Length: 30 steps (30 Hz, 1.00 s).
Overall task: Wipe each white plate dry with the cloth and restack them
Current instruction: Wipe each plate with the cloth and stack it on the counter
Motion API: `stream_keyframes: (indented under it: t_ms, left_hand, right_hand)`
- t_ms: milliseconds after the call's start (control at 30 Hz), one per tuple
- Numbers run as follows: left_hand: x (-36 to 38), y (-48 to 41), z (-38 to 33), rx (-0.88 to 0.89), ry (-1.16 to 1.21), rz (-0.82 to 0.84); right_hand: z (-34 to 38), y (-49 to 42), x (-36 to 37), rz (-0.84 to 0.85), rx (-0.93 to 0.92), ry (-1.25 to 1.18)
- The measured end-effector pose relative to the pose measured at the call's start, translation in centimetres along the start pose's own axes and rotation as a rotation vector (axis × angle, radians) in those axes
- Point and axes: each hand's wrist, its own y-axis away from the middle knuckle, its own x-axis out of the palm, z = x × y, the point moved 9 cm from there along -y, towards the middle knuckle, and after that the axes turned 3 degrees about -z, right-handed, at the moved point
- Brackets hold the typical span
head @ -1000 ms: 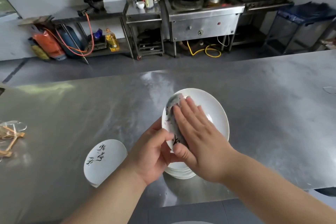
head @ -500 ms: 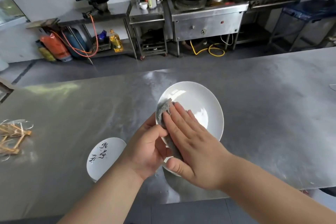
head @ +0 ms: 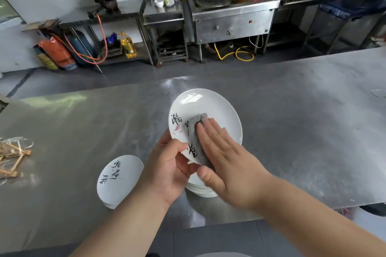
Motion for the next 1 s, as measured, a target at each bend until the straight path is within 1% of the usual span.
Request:
stream_keyframes:
  t_ms: [67, 133, 167, 267, 333, 400, 467, 533, 567, 633, 667, 800, 900, 1000]
  left_hand:
    - [-0.5, 0.0, -0.4, 0.013, 0.008, -0.02]
    - [-0.6, -0.1, -0.4, 0.019, 0.015, -0.006]
    - [-0.4, -0.1, -0.4, 0.014, 0.011, -0.013]
    - [-0.1, -0.5, 0.1, -0.026, -0.018, -0.053]
    - [-0.3, -0.5, 0.0, -0.065, -0.036, -0.059]
    - [-0.4, -0.2, -0.4, -0.097, -0.112, -0.012]
    - [-0.2, 0.4, -0.5, -0.143, -0.208, 0.075]
    - [0.3, 0.8, -0.3, -0.182, -0.229, 0.135]
    - [0.4, 0.8, -0.5, -0.185, -0.22, 0.132]
    - [0.2, 0.6, -1.3, -0.171, -0.188, 0.1]
    - [-0.1, 0.5, -1.8, -0.16, -0.166, 0.091]
    - [-1.2, 1.1, -2.6, -0.173, -0.128, 0.106]
    - [-1.1, 1.5, -2.0, -0.205, -0.189, 0.114]
    - [-0.3, 1.8, -1.5, -0.25, -0.328, 0.13]
  right_hand:
    - [-2.7, -0.6, -0.9, 0.021, 0.101, 0.101]
    - [-4.3, -0.7, -1.3, 0.045, 0.178, 0.126]
    - [-4.0, -0.7, -1.1, 0.039, 0.16, 0.099]
    - [0.3, 0.0, 0.1, -0.009, -0.049, -0.088]
    - [1.6, 0.5, 0.5, -0.019, -0.141, -0.166]
    - [0.5, -0.1, -0.2, -0.029, -0.118, -0.136]
    - [-1.5, -0.9, -1.3, -0.034, -0.019, -0.057]
    - [-1.9, -1.7, -2.4, -0.064, 0.015, -0.064]
    - [-0.9, -1.8, -2.7, -0.104, -0.029, -0.1]
    - [2.1, -1.4, -2.7, -0.177, -0.2, -0.147]
    - [3.3, -0.9, -2.3, -0.186, -0.274, -0.148]
    - [3.9, 0.8, -1.8, -0.121, -0.391, -0.038]
    - [3.2, 0.2, -2.2, -0.132, -0.366, 0.039]
    - [2.7, -1.3, -2.5, -0.205, -0.268, -0.007]
